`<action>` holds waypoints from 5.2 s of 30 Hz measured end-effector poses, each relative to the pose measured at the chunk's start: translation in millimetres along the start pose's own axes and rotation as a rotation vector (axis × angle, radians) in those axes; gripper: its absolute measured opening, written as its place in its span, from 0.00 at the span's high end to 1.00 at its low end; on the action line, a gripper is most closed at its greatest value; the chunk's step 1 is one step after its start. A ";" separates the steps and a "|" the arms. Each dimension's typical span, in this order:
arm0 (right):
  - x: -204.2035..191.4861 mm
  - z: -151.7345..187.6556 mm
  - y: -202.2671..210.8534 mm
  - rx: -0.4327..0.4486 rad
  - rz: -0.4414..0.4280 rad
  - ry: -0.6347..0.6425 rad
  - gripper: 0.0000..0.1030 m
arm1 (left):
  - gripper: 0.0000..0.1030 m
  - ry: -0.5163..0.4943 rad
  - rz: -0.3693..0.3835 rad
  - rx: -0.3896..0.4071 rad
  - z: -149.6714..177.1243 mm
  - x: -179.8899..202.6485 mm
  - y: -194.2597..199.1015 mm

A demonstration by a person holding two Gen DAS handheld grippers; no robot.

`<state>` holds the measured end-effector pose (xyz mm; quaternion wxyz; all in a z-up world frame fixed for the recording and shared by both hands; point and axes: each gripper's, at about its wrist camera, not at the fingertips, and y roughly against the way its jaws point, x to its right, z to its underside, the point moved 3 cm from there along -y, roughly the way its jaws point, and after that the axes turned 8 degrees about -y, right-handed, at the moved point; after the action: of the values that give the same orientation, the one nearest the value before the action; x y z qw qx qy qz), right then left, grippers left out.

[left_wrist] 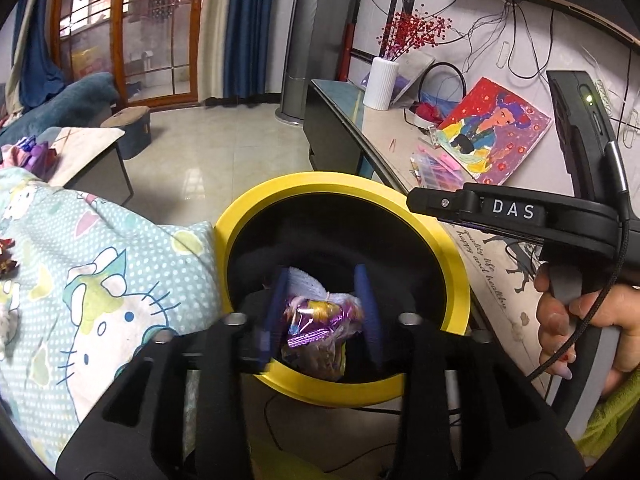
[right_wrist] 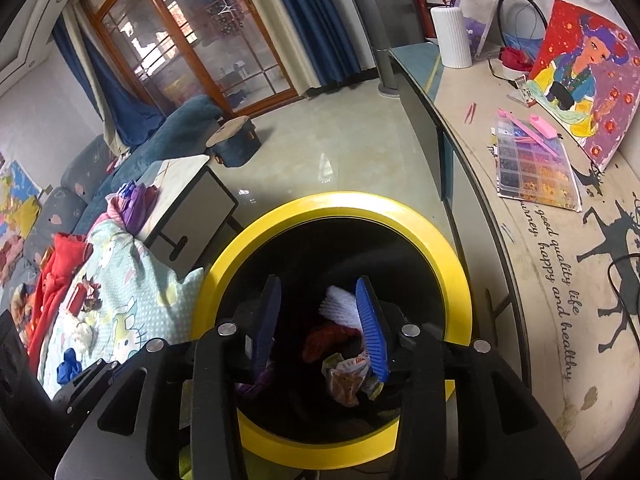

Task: Collect trash
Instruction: 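Open both tools to drop the wrappers into the bin, then move both tools back over the blue glove and white net on the bed, then grasp the blue glove with the left tool while the right tool grasps the white foam net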

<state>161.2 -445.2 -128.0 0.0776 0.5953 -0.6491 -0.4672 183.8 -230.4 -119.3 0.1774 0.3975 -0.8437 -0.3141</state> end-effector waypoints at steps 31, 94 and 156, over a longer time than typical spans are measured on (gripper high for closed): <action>-70.3 16.5 46.0 0.166 -0.097 0.169 0.36 | 0.11 0.147 -0.225 0.221 -0.8 -47.8 104.8; -272.5 124.3 24.3 -0.046 -0.385 0.628 0.28 | 0.11 0.495 -0.552 0.297 90.1 -213.6 254.9; -302.0 149.9 -55.6 -0.238 -0.378 0.658 0.93 | 0.90 0.506 -0.268 0.039 139.9 -234.5 186.4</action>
<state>186.1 -104.7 -111.9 0.2624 0.8091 -0.4099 -0.3293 148.3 98.2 -109.3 0.3313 0.5745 -0.7186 -0.2093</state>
